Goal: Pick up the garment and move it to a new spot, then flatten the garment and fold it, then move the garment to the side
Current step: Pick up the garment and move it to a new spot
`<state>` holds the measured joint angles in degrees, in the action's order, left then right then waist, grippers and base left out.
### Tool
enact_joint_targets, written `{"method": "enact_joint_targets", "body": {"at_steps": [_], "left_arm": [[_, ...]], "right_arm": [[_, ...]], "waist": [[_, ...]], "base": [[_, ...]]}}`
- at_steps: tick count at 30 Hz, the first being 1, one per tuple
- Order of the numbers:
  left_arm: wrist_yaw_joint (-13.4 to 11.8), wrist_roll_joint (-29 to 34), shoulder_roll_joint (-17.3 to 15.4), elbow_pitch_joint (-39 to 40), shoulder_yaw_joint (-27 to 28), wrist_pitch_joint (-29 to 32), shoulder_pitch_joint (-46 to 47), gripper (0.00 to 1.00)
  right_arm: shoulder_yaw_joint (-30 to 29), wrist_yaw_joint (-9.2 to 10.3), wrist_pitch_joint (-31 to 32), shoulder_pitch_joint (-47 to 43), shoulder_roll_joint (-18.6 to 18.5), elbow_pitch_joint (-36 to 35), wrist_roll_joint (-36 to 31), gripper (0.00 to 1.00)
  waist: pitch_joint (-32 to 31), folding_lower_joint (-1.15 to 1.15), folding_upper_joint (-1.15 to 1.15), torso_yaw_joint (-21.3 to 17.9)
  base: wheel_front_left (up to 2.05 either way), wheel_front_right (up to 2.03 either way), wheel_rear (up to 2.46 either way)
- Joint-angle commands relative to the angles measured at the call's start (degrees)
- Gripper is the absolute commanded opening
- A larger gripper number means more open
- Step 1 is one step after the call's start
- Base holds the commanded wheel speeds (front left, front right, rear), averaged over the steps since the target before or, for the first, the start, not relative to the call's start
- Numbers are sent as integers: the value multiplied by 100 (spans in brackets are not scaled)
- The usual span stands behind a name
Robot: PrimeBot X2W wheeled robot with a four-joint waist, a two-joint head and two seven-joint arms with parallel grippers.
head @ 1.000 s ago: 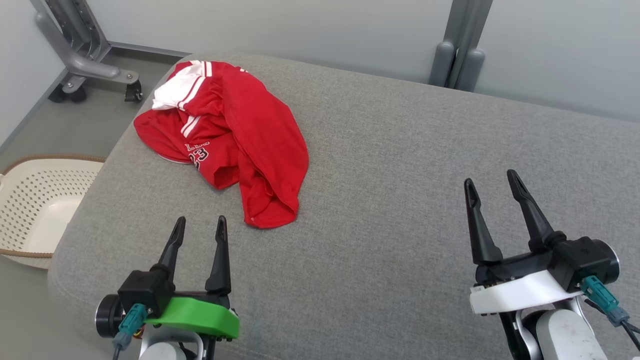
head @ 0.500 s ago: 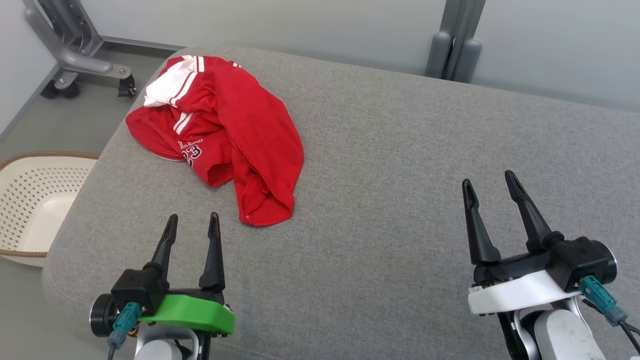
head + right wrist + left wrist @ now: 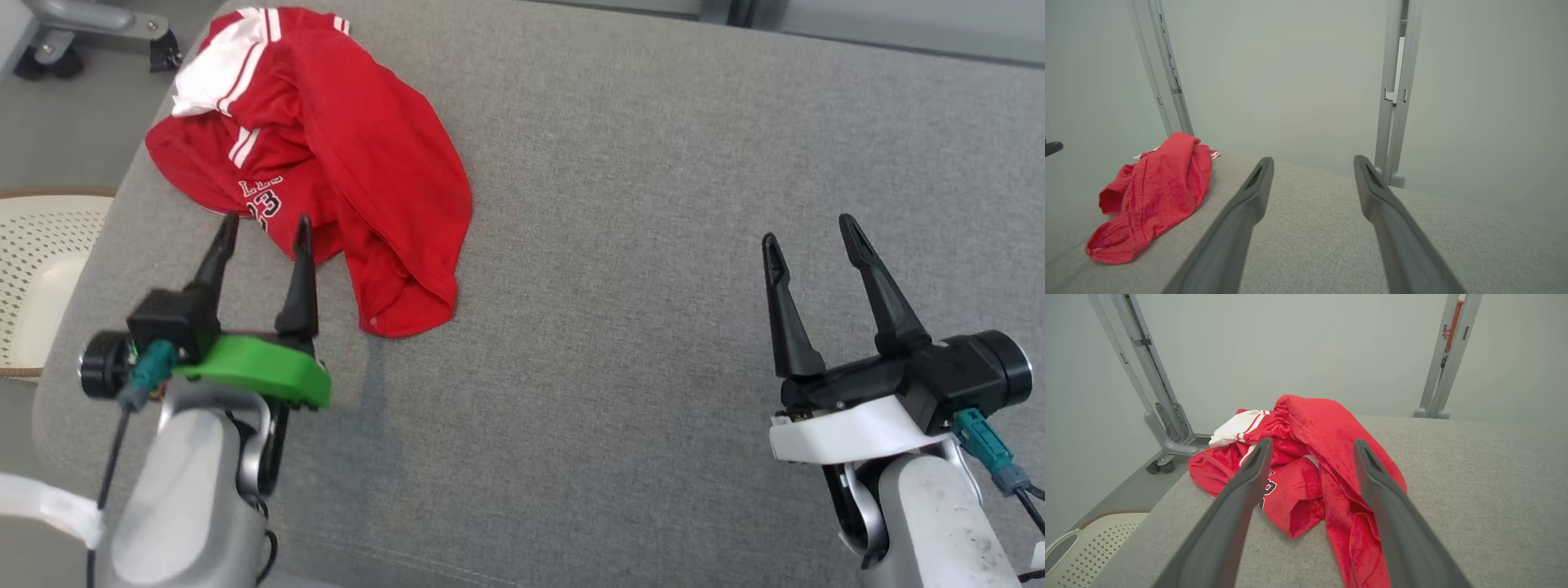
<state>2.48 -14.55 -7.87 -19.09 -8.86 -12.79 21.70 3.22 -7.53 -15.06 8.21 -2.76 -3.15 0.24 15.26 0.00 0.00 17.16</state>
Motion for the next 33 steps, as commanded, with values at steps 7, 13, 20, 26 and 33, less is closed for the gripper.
{"method": "enact_joint_targets", "body": {"at_steps": [7,13,20,26,33], "left_arm": [[321,-260,-519,-588,58,901,1667,100],[458,-499,-969,-1236,-44,1662,2801,100],[495,-940,-1234,-2262,-156,2605,3722,100],[498,-1246,-1401,-2903,-147,3046,4230,100],[501,-1394,-1519,-3385,-349,3294,4586,100]], "right_arm": [[-136,8,-18,419,-22,-209,-163,100],[-99,9,-18,636,-21,-278,-246,100],[-65,8,-18,734,-20,-340,-179,100],[33,8,-18,801,-20,-303,-93,100],[134,8,-18,830,-20,-261,-62,100]], "waist": [[1191,0,0,-452],[1529,0,0,-693],[1727,0,0,-879],[1873,0,0,-1025],[1989,0,0,-1116]], "base": [[0,0,0],[0,0,0],[0,0,0],[0,0,0],[0,0,0]]}}
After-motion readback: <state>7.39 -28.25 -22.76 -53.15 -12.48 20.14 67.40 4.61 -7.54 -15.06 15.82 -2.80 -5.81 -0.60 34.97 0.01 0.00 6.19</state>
